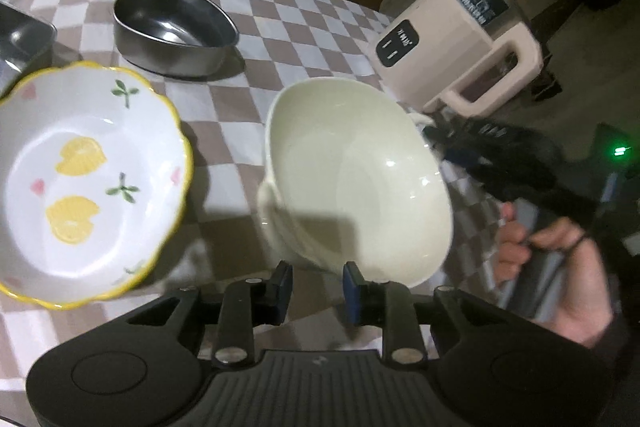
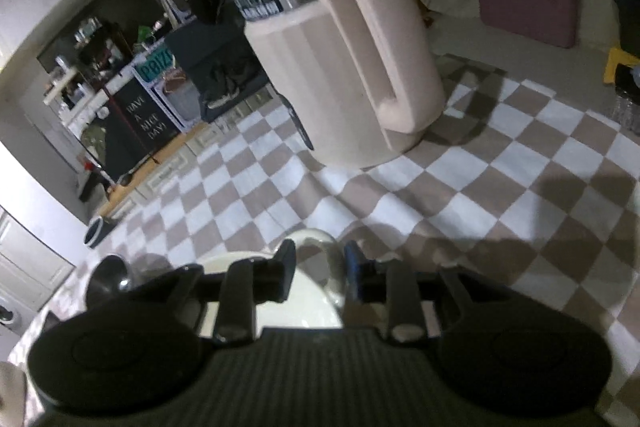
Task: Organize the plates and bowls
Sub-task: 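Lift the cream bowl with both tools and carry it toward the plates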
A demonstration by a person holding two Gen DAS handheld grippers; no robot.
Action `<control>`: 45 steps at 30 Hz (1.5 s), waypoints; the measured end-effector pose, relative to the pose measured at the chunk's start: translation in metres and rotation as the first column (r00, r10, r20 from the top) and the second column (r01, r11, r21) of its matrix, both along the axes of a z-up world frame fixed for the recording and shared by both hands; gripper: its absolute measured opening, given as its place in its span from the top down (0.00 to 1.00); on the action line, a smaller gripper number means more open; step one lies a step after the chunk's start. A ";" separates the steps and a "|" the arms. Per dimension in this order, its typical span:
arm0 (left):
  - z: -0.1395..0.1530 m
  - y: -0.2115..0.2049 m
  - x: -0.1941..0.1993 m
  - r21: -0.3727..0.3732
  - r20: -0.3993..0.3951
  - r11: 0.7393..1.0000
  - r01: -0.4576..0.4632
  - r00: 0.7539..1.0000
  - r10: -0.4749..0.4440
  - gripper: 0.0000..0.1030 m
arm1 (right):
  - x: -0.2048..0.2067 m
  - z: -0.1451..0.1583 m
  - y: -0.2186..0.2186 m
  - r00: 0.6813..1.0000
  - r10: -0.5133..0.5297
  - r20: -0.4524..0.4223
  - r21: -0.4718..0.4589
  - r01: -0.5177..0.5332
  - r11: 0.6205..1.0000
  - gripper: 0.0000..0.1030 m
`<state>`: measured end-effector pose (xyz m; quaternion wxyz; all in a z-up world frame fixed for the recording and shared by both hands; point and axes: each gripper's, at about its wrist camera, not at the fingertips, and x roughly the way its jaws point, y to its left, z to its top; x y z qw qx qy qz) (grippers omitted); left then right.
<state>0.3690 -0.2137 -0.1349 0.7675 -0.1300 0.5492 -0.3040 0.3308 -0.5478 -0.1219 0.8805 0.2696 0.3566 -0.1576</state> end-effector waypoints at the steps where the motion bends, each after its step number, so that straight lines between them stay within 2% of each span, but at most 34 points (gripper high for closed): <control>1: 0.000 -0.002 0.000 -0.003 -0.003 1.000 -0.006 1.000 0.006 0.71 | 0.001 -0.002 0.001 1.000 0.017 -0.007 -0.015 -0.017 1.000 0.80; 4: 0.000 -0.006 0.002 0.014 0.017 1.000 -0.018 1.000 0.018 0.69 | 0.004 0.001 0.016 0.995 0.071 -0.065 -0.117 -0.078 0.990 0.88; 6: 0.000 -0.008 0.004 0.025 0.043 0.999 -0.024 0.999 0.023 0.69 | 0.001 0.003 0.020 0.994 0.064 -0.087 -0.146 -0.077 0.986 0.88; 11: -0.001 -0.015 0.012 0.034 0.072 0.999 -0.017 0.997 0.014 0.69 | -0.025 0.008 0.013 0.990 0.063 -0.125 -0.127 -0.079 0.989 0.86; 14: 0.000 -0.023 0.016 0.072 0.105 0.997 -0.004 0.994 -0.003 0.69 | -0.047 0.014 0.012 0.986 0.073 -0.150 -0.115 -0.091 0.989 0.85; 20: -0.004 -0.026 0.027 0.090 0.120 0.996 -0.020 0.993 0.009 0.69 | -0.082 0.020 0.004 0.980 0.106 -0.167 0.011 -0.106 0.994 0.83; 23: -0.004 -0.025 0.035 0.091 0.146 0.995 -0.041 0.989 0.027 0.70 | -0.089 0.018 -0.002 0.985 0.120 -0.125 0.044 -0.115 0.992 0.78; 25: -0.001 -0.025 0.039 0.103 0.178 0.994 -0.047 0.984 0.029 0.70 | -0.089 0.020 -0.004 0.988 0.130 -0.086 0.043 -0.126 0.991 0.69; 26: 0.001 -0.024 0.040 0.101 0.188 0.994 -0.049 0.982 0.030 0.70 | -0.087 0.021 -0.004 0.987 0.140 -0.075 0.046 -0.137 0.990 0.59; 30: 0.002 -0.024 0.046 0.095 0.191 0.995 -0.033 0.981 0.015 0.70 | -0.078 0.019 0.004 0.977 0.186 -0.099 0.007 -0.186 0.982 0.53; 35: -0.001 -0.031 0.047 0.145 0.197 0.989 0.008 0.980 -0.037 0.77 | -0.060 0.008 0.006 0.969 0.210 -0.132 0.003 -0.212 0.977 0.53; 36: -0.003 -0.031 0.048 0.147 0.191 0.989 0.013 0.981 -0.042 0.78 | -0.058 0.007 0.004 0.969 0.207 -0.137 0.003 -0.209 0.978 0.58; 38: -0.006 -0.030 0.050 0.143 0.179 0.989 0.023 0.983 -0.049 0.79 | -0.057 0.005 0.000 0.968 0.201 -0.153 0.007 -0.202 0.979 0.68; 40: -0.008 -0.029 0.053 0.130 0.171 0.991 0.025 0.984 -0.048 0.79 | -0.058 0.003 -0.007 0.968 0.208 -0.141 0.042 -0.204 0.978 0.69; 45: -0.012 -0.029 0.059 0.101 0.162 0.995 0.017 0.986 -0.034 0.79 | -0.057 -0.001 -0.009 0.959 0.248 -0.140 0.042 -0.244 0.969 0.70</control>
